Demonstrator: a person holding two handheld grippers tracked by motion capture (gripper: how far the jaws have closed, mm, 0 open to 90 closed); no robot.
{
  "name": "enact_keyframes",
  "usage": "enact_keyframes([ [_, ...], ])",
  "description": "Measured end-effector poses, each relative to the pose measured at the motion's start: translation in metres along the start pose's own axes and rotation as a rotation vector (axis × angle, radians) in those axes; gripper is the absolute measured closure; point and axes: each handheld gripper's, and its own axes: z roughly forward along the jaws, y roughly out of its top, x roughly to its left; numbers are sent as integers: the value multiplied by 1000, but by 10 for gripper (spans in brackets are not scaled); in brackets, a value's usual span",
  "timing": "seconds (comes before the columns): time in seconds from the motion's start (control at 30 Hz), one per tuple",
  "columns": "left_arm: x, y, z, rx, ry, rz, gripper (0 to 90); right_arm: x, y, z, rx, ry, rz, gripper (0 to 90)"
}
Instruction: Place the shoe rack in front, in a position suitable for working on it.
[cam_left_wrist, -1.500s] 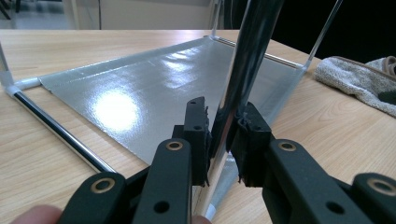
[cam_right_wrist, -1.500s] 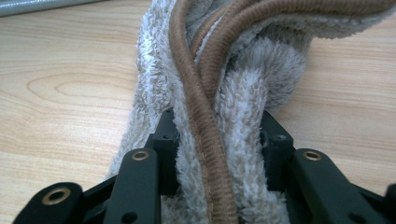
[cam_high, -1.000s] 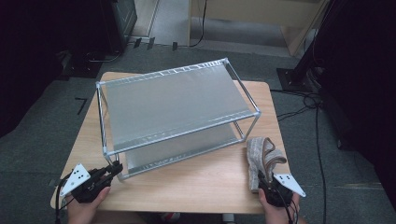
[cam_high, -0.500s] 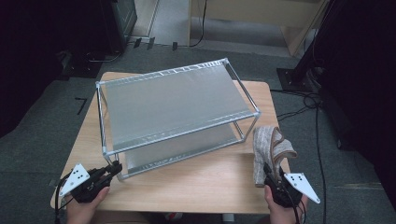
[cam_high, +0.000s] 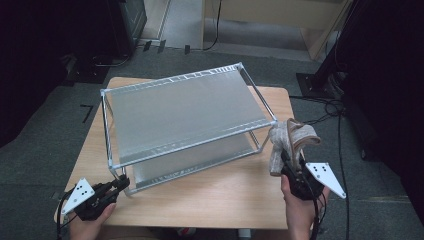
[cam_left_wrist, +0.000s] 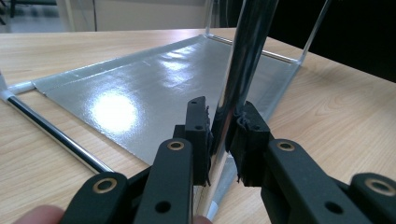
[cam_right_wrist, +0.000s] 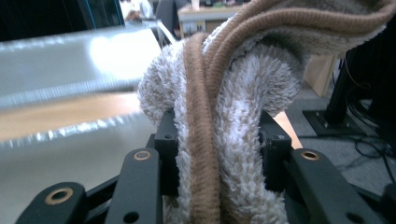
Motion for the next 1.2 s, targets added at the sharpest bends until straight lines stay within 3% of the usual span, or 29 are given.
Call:
enact_keyframes([
  [0.1,0,-1,0,-3,-6,-3,781,6,11,4,-15,12,-4,607],
  [0.2,1,-1,0,-4,-13,-3,781,22,30,13,-44,31,-48,602],
  [0.33,2,-1,0,-2,-16,-3,780,35,37,23,-50,42,-66,600],
  [0.4,1,-1,0,-3,-16,-8,780,43,39,25,-80,67,-74,597],
  [0.47,2,-1,0,-2,-21,-8,780,56,36,24,-137,150,-110,595],
  [0.5,2,-1,0,-2,-21,-8,780,56,36,24,-137,150,-110,595],
  [0.53,2,0,1,-3,-20,-12,780,62,32,27,-137,235,-135,592],
  [0.6,2,0,2,-1,-21,-10,780,64,28,29,-124,256,-145,591],
  [0.63,2,0,2,0,-21,-6,780,66,21,35,-86,267,-151,588],
  [0.73,1,1,4,2,-22,-9,779,63,14,40,-56,248,-141,586],
  [0.8,1,1,7,4,-26,-8,779,55,5,47,-19,182,-121,577],
  [0.83,1,1,7,4,-26,-8,779,55,5,47,-19,182,-121,577],
  [0.87,0,1,10,-2,-30,-12,779,47,-2,50,2,132,-96,578],
  [1.0,-1,3,14,5,-31,1,780,33,-15,50,31,104,-62,582],
  [1.2,-3,4,19,4,-23,12,784,21,-30,41,23,119,-17,587],
])
